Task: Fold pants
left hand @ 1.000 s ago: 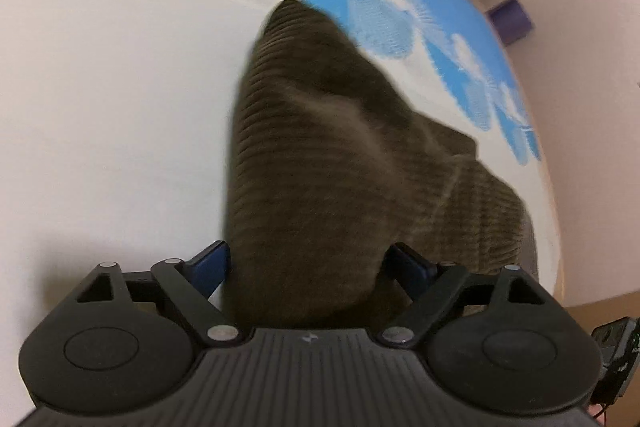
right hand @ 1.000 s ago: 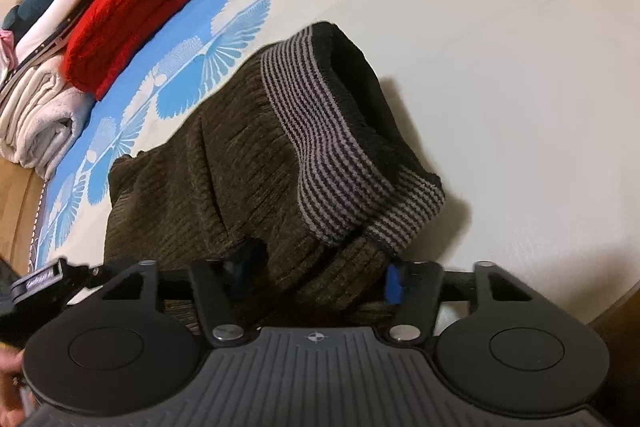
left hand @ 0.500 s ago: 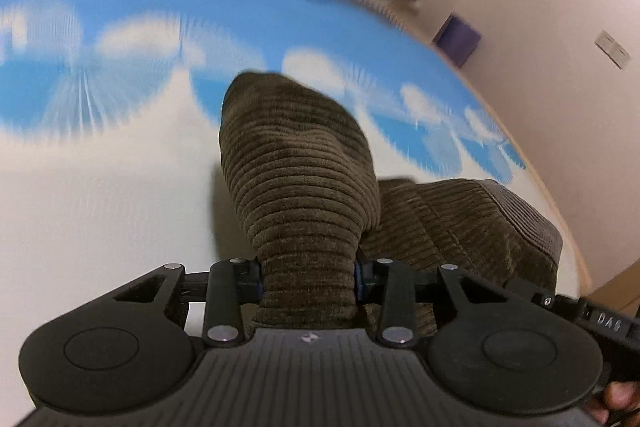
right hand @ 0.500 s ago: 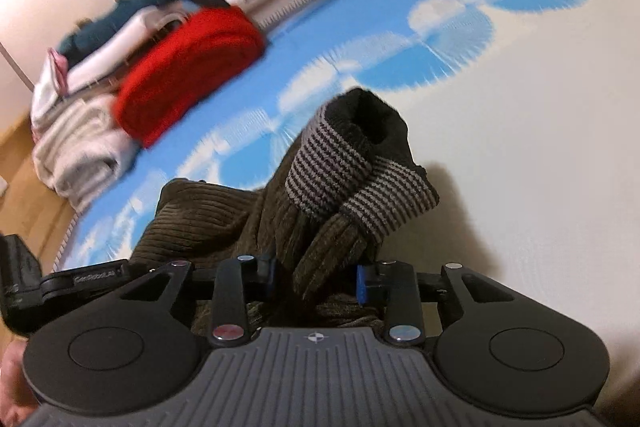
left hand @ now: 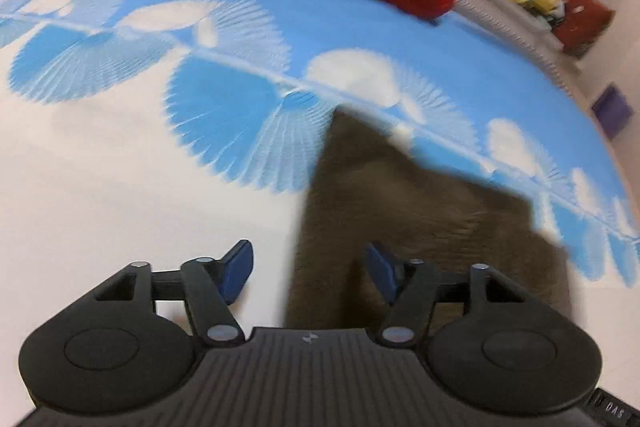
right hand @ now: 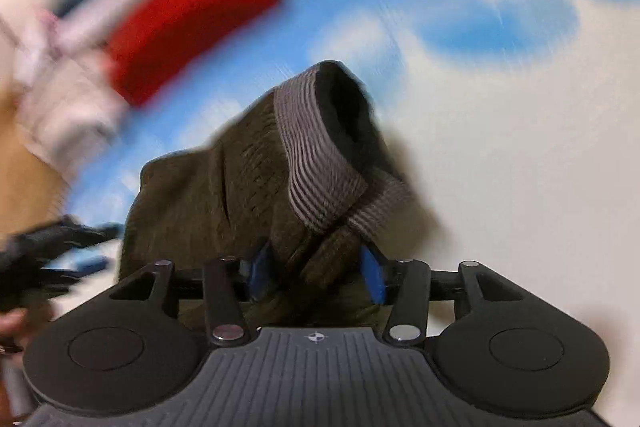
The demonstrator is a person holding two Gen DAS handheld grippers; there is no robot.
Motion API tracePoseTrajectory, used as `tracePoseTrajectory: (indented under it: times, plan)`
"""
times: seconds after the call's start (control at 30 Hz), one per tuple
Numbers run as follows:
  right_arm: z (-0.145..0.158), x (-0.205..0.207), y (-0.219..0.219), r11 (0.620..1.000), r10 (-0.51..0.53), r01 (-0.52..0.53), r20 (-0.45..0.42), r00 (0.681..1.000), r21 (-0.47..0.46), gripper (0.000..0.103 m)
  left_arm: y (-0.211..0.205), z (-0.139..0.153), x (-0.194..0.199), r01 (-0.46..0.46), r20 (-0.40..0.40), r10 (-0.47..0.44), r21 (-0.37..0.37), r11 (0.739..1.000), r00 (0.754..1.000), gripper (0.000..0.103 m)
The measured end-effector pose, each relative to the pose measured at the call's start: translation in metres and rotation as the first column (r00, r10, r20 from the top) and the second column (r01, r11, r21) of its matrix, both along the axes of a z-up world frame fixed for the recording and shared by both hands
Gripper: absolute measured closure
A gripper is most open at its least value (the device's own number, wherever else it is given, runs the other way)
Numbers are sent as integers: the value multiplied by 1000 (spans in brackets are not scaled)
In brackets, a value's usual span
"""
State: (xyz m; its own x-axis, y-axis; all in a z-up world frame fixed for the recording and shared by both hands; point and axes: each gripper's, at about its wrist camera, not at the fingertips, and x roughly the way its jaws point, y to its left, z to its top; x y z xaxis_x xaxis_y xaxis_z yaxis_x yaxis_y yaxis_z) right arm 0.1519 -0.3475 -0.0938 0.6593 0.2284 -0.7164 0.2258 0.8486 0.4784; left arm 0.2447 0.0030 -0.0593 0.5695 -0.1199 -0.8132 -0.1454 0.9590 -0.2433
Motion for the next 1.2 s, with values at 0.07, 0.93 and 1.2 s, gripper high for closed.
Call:
tracePoseTrajectory:
  times: [0.07, 0.93, 1.2]
  plan:
    - [-3, -11, -11, 997, -72, 72, 13, 997, 24, 58, -3, 8, -13, 46, 24, -44, -48, 998, 999, 40]
    - [133, -137, 48, 882, 266, -88, 333, 905, -463, 10, -71, 96, -234, 210, 247, -276, 263, 942, 929, 11]
    - [104, -131, 59, 899, 190, -72, 237, 953, -432, 11, -72, 50, -237, 168, 112, -215, 333, 928, 970, 11]
